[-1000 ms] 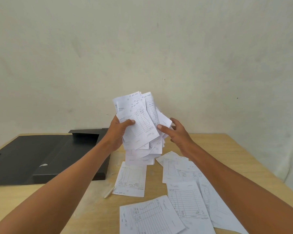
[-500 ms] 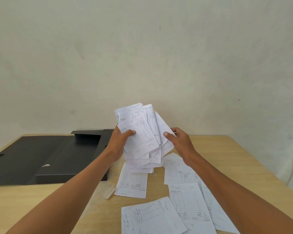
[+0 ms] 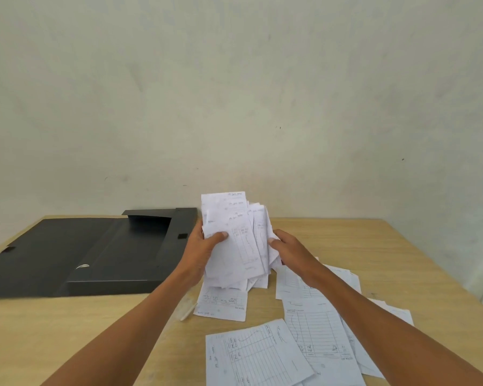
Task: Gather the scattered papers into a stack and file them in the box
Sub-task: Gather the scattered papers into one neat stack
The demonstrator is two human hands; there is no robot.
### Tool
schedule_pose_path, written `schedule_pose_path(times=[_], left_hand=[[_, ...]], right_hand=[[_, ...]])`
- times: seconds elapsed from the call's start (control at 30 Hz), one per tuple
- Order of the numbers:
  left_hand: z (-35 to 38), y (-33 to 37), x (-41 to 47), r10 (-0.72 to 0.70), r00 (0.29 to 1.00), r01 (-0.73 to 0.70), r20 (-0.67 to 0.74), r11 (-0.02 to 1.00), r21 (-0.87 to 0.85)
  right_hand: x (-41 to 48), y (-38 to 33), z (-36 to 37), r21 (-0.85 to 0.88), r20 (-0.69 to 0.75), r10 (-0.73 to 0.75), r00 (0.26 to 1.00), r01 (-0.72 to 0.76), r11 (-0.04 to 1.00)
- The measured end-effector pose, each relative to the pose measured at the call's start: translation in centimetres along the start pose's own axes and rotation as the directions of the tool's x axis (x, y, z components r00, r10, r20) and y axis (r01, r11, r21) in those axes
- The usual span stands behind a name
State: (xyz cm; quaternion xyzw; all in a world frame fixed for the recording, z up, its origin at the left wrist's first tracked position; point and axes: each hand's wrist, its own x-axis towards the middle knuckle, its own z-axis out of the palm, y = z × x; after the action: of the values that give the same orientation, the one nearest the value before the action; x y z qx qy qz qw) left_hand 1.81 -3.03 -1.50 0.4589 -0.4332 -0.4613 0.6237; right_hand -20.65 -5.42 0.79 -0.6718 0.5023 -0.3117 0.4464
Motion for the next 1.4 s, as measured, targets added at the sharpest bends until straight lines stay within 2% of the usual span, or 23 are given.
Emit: schedule_pose_path(times=[0.07,0.13,0.23,0.33,0.43,0.6,0.77,0.83,0.93,1.1,1.4], left_hand=[[0.2,-0.1,0.0,0.017,0.999,-0.017,0.029,1.0,0.009],[0.7,0.4,0.2,0.05,0.999,-0.05,0.008,0.999,-0.013],[1.2,1.0,0.6,0.093,0.996,-0.093,-0.005,0.995,-0.017],[1.0,0.3,0.1,0.077,0.997,-0.078,0.026,0.996,0.05],[0.3,-1.6,-0.8,0.057,0.998,-0.058,0.014,0.994,0.091],[1.0,-2.0,-1.0,0.058,0.998,-0.062,0.031,0.986,0.157],[1.3,-2.5,-1.6,0.048,0.998,-0.052,0.027,0.978,0.2],[1.0,-3.0,-1.9,0.035,0.999,-0.039,0.02,0.978,0.204],[0.4,-3.2,-1.7,0.016,1.0,-0.02,0.021,0.98,0.198],[0.4,-3.1,-1.2,-0.002,0.999,-0.008,0.045,0.978,0.207],[0.3,-3.2,-1.1,-0.012,1.0,0.006,0.029,0.981,0.194]], right_hand=[[-0.1,0.1,0.6,0.112,0.039,0.02,0.999,-0.025,0.993],[0.0,-0.2,1.1,0.196,0.01,-0.027,1.0,0.025,0.98],[0.1,-0.7,1.5,0.181,-0.114,-0.125,0.986,0.144,0.973],[0.5,0.0,1.9,0.207,-0.171,-0.119,0.978,0.153,0.966],[0.4,0.8,2.3,0.303,-0.187,-0.119,0.975,0.172,0.937],[0.4,0.5,2.4,0.292,-0.176,-0.154,0.972,0.201,0.935],[-0.4,0.8,2.6,0.334,-0.211,-0.116,0.971,0.183,0.925],[-0.7,1.1,2.8,0.315,-0.267,-0.114,0.957,0.199,0.928],[-0.4,1.1,2.6,0.233,-0.414,-0.144,0.899,0.257,0.938],[0.6,1.6,1.9,0.203,-0.433,-0.132,0.892,0.239,0.95],[0.6,1.9,0.3,0.186,-0.581,-0.088,0.809,0.238,0.953]])
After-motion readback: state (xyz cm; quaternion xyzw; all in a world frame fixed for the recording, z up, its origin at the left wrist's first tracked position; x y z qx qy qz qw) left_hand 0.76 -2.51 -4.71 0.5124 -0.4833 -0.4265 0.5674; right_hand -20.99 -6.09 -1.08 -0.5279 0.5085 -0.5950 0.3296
